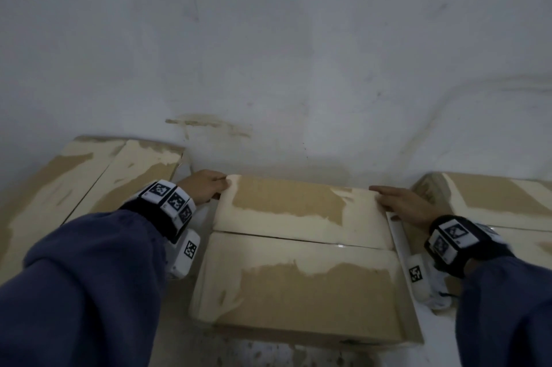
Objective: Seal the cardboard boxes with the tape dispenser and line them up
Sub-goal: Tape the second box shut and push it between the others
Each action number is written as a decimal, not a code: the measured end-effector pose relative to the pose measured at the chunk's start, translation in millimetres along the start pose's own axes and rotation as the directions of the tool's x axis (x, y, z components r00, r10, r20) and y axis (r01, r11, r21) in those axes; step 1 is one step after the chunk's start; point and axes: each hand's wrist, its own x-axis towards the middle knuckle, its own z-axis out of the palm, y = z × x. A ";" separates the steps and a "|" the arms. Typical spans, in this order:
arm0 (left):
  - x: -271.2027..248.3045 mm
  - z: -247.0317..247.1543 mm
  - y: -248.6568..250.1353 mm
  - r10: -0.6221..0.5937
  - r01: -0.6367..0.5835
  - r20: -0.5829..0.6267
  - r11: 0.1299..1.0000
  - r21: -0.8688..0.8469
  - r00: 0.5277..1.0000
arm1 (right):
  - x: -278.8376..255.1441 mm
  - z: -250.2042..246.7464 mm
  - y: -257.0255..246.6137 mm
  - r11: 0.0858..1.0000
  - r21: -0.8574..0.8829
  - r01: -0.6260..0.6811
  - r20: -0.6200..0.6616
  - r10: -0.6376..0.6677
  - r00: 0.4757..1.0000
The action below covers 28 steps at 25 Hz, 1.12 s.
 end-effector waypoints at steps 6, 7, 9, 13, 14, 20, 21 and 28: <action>-11.4 10.0 -5.5 -0.001 -0.034 0.186 0.983 0.182 0.983 | -24.2 7.0 3.3 0.999 -0.052 0.010 0.117 -0.003 0.993; -9.5 11.7 -8.5 0.008 -0.042 0.182 0.981 0.187 0.983 | -26.9 10.9 3.4 0.999 -0.041 0.018 0.100 -0.013 0.995; -6.0 14.1 -15.4 0.020 -0.050 0.166 0.984 0.174 0.986 | -26.8 15.5 4.4 0.996 -0.080 0.046 0.035 -0.043 0.998; -6.4 18.8 -24.5 0.060 -0.075 0.112 0.988 0.138 0.992 | -24.2 17.7 9.1 0.968 -0.240 0.070 -0.049 -0.084 0.995; -10.0 19.6 -24.4 0.058 -0.072 0.095 0.986 0.150 0.994 | -26.6 18.5 10.2 0.963 -0.264 0.062 -0.073 -0.084 0.994; -48.7 26.2 -20.9 0.083 -0.081 0.074 0.996 -0.030 0.994 | -78.0 31.0 15.0 0.998 0.002 0.067 -0.019 -0.067 0.998; -58.1 28.6 -24.7 0.092 -0.085 0.091 0.993 -0.076 0.992 | -91.7 35.2 16.7 0.995 0.080 0.067 0.011 -0.068 0.998; -104.2 78.0 -68.1 0.058 -0.007 0.057 0.758 -0.652 0.997 | -153.5 70.5 48.6 0.910 0.401 0.104 -0.006 -0.111 0.994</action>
